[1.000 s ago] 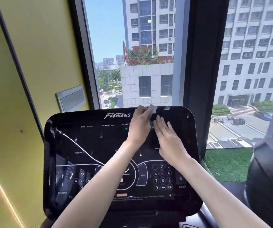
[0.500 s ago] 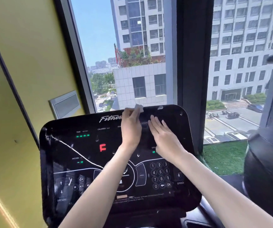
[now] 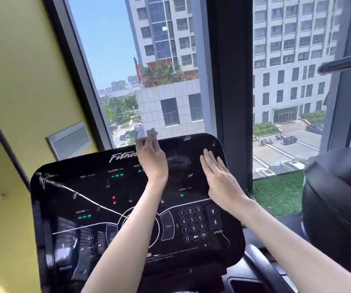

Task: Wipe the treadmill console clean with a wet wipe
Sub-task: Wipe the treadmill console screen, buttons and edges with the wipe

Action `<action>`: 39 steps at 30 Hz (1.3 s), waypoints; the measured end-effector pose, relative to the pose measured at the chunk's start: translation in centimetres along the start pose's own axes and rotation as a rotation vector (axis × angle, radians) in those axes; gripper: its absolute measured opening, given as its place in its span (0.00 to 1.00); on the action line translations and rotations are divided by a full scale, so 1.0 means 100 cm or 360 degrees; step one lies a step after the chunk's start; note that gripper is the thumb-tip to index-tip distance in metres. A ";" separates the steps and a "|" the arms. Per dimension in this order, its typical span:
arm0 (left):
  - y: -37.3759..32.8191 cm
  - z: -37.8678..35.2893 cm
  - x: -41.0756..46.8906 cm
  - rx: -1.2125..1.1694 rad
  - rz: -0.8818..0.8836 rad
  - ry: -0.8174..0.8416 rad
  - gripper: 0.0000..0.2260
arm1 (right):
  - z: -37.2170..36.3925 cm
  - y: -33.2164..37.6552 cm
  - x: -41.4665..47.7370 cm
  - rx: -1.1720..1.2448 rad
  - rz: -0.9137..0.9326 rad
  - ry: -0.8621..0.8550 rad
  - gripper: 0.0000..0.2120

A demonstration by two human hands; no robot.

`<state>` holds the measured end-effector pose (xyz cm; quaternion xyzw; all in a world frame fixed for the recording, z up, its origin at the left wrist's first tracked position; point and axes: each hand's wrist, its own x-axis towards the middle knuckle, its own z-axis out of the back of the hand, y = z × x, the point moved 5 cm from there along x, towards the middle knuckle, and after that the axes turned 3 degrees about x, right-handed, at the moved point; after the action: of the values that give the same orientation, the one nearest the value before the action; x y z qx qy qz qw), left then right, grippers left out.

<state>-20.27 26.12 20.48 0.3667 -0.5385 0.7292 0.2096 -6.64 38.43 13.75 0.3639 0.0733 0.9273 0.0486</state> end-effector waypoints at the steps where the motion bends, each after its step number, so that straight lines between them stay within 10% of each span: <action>1: -0.006 -0.003 -0.002 0.0014 0.0050 -0.0008 0.11 | -0.001 -0.001 0.000 -0.0012 0.0023 0.0001 0.40; 6: -0.050 -0.040 -0.025 0.0267 -0.0755 0.0555 0.09 | -0.001 -0.005 0.004 -0.0055 0.0045 -0.0068 0.37; 11: -0.022 -0.024 -0.008 0.0051 -0.0043 0.0002 0.12 | -0.002 -0.006 0.004 -0.0051 0.0029 -0.0057 0.38; 16: -0.069 -0.063 -0.042 0.0132 -0.0627 0.0572 0.10 | -0.007 -0.009 0.005 -0.0170 0.0032 0.0028 0.39; 22: -0.031 -0.038 -0.024 0.0089 -0.0079 0.0020 0.11 | -0.003 -0.008 0.004 -0.0033 0.0043 -0.0050 0.40; 27: -0.073 -0.069 -0.041 0.0140 -0.0652 0.0609 0.10 | -0.003 -0.012 0.004 -0.0010 0.0043 -0.0047 0.37; 33: -0.032 -0.034 -0.020 0.0092 -0.0207 0.0086 0.11 | -0.007 -0.009 0.002 0.0045 0.0001 -0.0046 0.39; 39: -0.074 -0.072 -0.041 0.0208 -0.0910 0.0774 0.08 | 0.006 -0.014 0.001 0.0199 -0.0075 -0.0091 0.34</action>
<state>-14.66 35.69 20.97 0.3311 -0.3012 0.7398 0.5023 -6.22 39.94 14.04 0.3908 0.1382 0.9087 0.0495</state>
